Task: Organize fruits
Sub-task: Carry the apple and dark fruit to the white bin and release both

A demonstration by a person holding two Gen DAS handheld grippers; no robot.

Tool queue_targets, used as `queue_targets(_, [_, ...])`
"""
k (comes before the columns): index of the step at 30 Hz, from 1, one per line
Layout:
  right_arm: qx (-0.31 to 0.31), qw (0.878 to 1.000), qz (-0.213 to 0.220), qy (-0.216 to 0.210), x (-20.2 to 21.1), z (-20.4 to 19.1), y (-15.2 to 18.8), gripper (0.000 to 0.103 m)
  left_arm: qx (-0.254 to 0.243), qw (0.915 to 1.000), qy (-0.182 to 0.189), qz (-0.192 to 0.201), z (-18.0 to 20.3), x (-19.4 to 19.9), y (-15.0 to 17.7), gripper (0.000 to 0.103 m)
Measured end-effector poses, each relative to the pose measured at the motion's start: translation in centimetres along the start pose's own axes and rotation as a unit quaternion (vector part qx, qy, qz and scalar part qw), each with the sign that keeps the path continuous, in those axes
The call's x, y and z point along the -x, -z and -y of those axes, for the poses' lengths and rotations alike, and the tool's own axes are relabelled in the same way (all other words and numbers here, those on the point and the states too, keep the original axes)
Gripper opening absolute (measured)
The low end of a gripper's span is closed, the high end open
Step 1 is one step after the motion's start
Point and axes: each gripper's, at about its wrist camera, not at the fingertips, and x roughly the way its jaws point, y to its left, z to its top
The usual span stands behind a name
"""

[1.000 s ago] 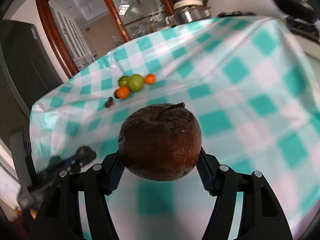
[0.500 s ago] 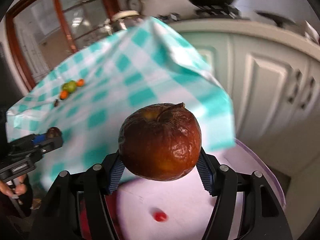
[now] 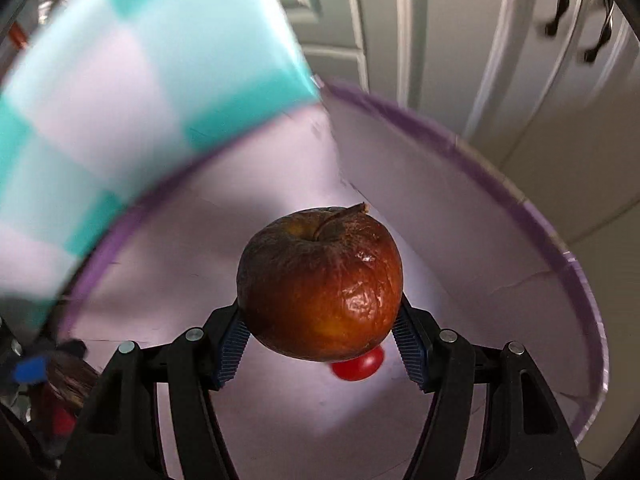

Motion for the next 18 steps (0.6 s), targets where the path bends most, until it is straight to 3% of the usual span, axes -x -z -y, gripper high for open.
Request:
queue_targets(8, [0.006,0.998,-0.032,0.056,-3.4,-0.5,-1.0,0.064,0.027,0.996,-0.011,-0.084,-1.0,-8.2,-0.6,0.04])
queue_targets(14, [0.003,0.996,-0.047,0.074,-5.2,-0.5,-1.1,0.063,0.016,0.993,-0.019,-0.116,-0.7,-10.4,-0.7,0.04])
queue_targets(18, [0.001,0.997,-0.031,0.072,-4.8,-0.8,-1.3,0.061,0.009,0.9913,-0.022,-0.13,-0.5,-11.2,-0.6,0.041])
